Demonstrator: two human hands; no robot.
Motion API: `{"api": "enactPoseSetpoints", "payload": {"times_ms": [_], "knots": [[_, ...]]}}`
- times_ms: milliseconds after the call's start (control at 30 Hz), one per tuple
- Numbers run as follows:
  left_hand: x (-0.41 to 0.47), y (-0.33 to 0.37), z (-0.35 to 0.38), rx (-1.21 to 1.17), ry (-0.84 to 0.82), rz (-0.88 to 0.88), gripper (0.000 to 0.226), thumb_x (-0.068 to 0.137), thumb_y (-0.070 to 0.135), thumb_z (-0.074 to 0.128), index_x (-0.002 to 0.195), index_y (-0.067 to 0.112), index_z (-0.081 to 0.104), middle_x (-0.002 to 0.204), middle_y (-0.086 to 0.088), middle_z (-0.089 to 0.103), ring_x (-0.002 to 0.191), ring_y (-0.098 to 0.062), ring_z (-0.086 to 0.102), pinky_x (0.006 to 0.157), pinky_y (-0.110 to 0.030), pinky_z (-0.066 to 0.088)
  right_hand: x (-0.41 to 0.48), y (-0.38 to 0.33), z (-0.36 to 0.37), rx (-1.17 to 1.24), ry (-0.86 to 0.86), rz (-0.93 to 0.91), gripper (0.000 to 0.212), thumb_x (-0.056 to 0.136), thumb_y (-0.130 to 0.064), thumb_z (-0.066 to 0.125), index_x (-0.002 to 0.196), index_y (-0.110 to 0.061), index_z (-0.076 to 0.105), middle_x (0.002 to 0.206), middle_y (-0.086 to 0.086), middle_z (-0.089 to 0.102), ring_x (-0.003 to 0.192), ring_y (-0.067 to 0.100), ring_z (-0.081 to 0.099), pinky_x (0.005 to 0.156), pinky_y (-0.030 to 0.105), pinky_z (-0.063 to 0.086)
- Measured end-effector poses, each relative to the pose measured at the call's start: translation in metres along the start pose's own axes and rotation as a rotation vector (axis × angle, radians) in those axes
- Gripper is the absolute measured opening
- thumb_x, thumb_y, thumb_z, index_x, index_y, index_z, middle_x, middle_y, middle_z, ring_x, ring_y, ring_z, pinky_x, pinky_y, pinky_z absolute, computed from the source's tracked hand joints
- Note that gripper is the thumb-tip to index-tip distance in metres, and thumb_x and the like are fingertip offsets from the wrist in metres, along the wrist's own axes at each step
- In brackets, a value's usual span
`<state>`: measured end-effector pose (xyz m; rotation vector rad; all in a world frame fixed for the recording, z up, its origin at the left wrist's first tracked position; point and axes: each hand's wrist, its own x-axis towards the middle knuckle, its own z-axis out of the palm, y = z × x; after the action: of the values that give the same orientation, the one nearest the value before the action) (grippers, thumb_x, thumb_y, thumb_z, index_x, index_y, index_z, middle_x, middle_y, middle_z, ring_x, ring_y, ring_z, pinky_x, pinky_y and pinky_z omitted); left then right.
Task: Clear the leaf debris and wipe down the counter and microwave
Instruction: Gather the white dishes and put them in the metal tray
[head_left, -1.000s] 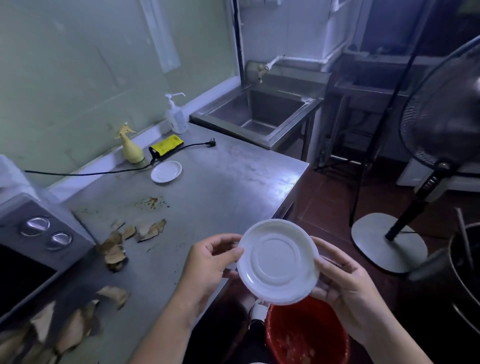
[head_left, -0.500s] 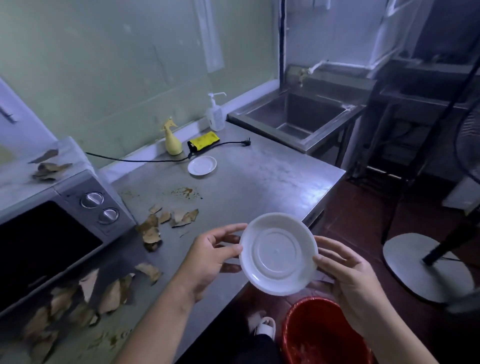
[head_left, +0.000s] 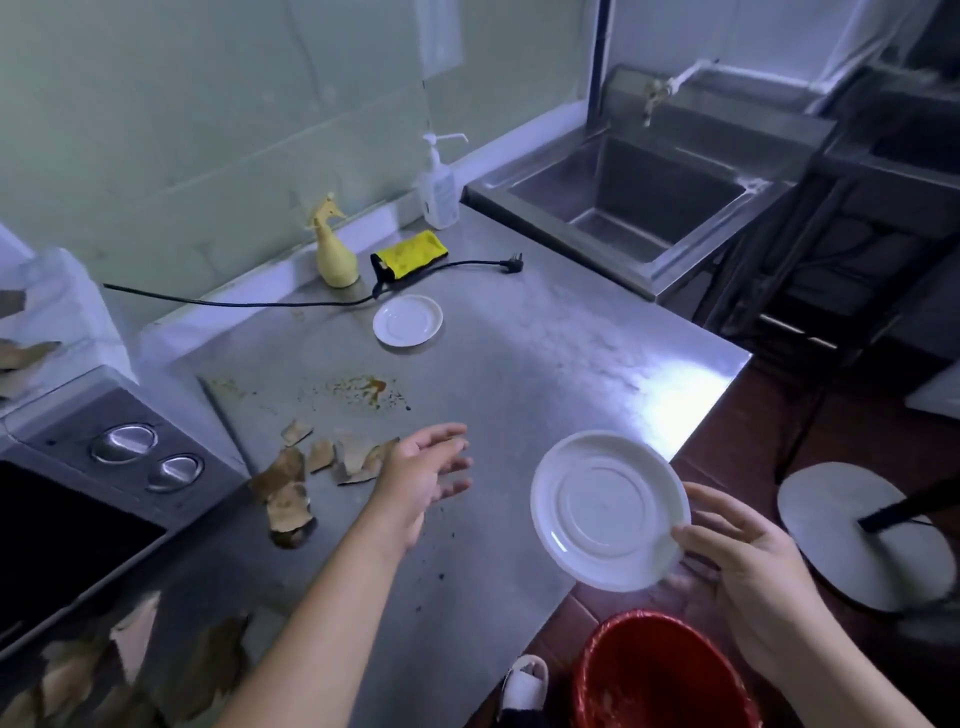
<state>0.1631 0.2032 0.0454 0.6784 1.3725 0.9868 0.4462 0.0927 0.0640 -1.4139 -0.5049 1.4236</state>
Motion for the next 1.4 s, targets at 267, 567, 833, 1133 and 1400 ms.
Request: {"api": "enactPoseSetpoints", "payload": {"times_ms": [267,567,833,1133,1400], "knots": [[0.216,0.05,-0.042,0.22,0.348,-0.048,0.035,0.091,0.003,0.06,0.126,0.006,0.059,0.109,-0.013,0.058,0.093,-0.026,0.056,0.074,-0.038,0.057,0.068,-0.031,0.034,0.003,0.13,0.01,0.032,0.086,0.014,0.059,0.108,-0.008,0.068,0.097,0.016,0.073,0.056,0.014,0.067,0.047,0.031,0.056],[0.338,0.075,-0.046,0.19,0.563,-0.17,0.051,0.085,-0.009,0.06,0.133,0.001,0.049,0.134,-0.018,0.053,0.104,-0.035,0.062,0.074,-0.043,0.059,0.115,-0.03,0.044,0.028,0.235,0.026,0.036,0.084,0.014,0.06,0.11,-0.01,0.068,0.09,0.017,0.073,0.066,0.024,0.071,0.049,0.033,0.056],[0.329,0.083,-0.03,-0.007,0.641,-0.082,0.05,0.084,-0.011,0.042,0.122,0.012,0.064,0.124,-0.013,0.061,0.095,-0.036,0.063,0.055,-0.036,0.06,0.102,-0.035,0.024,0.029,0.285,0.022,0.033,0.085,0.008,0.063,0.103,-0.017,0.075,0.098,0.013,0.075,0.07,0.015,0.071,0.048,0.033,0.056],[0.168,0.066,-0.006,-0.152,0.24,0.073,0.039,0.088,-0.01,0.063,0.107,0.022,0.074,0.106,0.001,0.073,0.101,-0.021,0.067,0.061,-0.033,0.061,0.053,-0.035,-0.01,0.078,0.302,-0.001,0.034,0.091,0.004,0.059,0.111,-0.02,0.072,0.1,0.008,0.077,0.065,0.015,0.072,0.048,0.03,0.054],[-0.046,0.017,0.046,-0.121,-0.145,0.077,0.037,0.088,0.001,0.065,0.12,0.019,0.071,0.101,-0.004,0.072,0.093,-0.014,0.072,0.062,-0.033,0.059,-0.007,-0.021,-0.048,0.099,0.159,-0.037,0.029,0.092,0.0,0.063,0.111,-0.02,0.073,0.099,0.005,0.077,0.065,0.015,0.073,0.045,0.024,0.052]]}}
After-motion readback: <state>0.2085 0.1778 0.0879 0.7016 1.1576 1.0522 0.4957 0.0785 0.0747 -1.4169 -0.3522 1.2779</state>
